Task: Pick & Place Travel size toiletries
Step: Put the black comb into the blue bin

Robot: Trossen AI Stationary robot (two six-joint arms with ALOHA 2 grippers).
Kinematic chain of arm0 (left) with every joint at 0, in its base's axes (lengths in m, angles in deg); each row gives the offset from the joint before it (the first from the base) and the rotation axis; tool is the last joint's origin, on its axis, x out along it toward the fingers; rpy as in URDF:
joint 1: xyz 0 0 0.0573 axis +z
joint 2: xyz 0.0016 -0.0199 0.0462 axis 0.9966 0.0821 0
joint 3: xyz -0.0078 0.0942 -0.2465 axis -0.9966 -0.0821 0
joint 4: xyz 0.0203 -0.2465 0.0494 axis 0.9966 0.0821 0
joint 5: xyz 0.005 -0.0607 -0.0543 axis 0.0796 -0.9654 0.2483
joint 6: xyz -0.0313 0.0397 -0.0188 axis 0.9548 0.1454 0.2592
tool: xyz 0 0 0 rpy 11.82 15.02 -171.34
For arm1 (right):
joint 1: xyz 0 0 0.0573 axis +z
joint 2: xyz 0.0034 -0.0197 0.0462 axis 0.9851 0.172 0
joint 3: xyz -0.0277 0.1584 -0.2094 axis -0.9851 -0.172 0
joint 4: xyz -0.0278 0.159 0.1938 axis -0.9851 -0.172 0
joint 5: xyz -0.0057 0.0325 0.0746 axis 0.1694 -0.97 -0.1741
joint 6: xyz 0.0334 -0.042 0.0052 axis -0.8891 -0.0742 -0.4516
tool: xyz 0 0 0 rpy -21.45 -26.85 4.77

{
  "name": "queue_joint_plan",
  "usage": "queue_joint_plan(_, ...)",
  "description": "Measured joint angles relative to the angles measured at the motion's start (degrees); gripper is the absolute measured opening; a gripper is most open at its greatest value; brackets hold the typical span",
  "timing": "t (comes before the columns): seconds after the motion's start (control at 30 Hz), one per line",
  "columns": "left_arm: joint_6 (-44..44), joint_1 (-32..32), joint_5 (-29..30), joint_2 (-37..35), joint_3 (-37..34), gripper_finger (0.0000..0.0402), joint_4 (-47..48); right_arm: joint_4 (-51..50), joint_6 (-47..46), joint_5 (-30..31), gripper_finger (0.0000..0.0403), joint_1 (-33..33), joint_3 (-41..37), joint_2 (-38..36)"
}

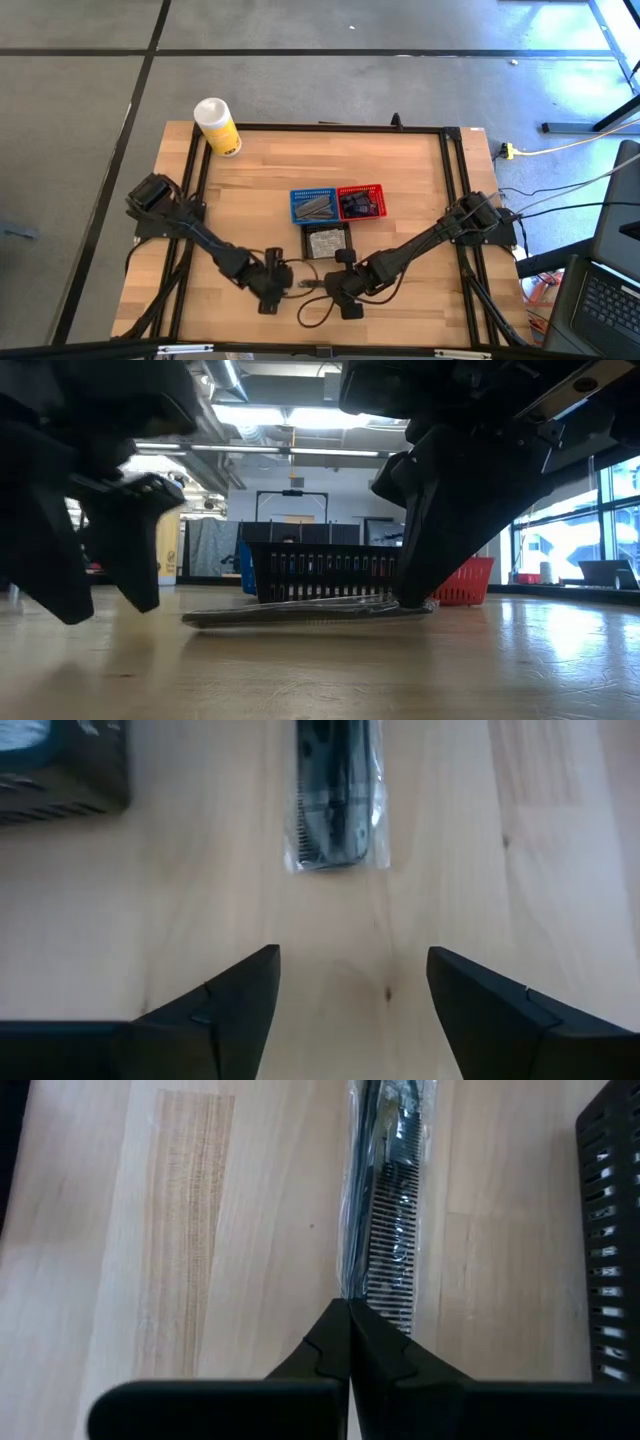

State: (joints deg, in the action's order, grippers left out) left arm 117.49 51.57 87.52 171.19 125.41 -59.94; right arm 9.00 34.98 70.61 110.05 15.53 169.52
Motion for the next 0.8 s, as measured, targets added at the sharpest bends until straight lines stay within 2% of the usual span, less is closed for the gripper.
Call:
queue_joint_plan(0.2,2.52,-4.0,13.38,0.0,0.02,0.0248,-0.05,0.0,-0.57,0.0,0.0,-0.4,0.0,-0.02)
queue_joint_plan(0.37,-0.76,-5.69,17.01,2.24,0.56,0.0248,-2.66,0.0,-0.89,0.02,0.0,-0.44,0.0,-0.02)
queue_joint_plan(0.53,-6.44,-7.76,22.91,8.32,7.11,0.0248,-0.11,0.03,-1.1,0.02,0.0,-0.51,0.0,-0.02)
queue_joint_plan(0.63,-8.79,-8.37,27.33,12.41,12.33,0.0248,5.85,0.12,-1.08,0.02,0.0,-0.57,0.0,-0.02)
queue_joint_plan(0.8,-8.67,-8.14,30.17,17.04,18.23,0.0248,10.26,0.26,-1.06,0.0,0.0,-0.55,0.0,-0.02)
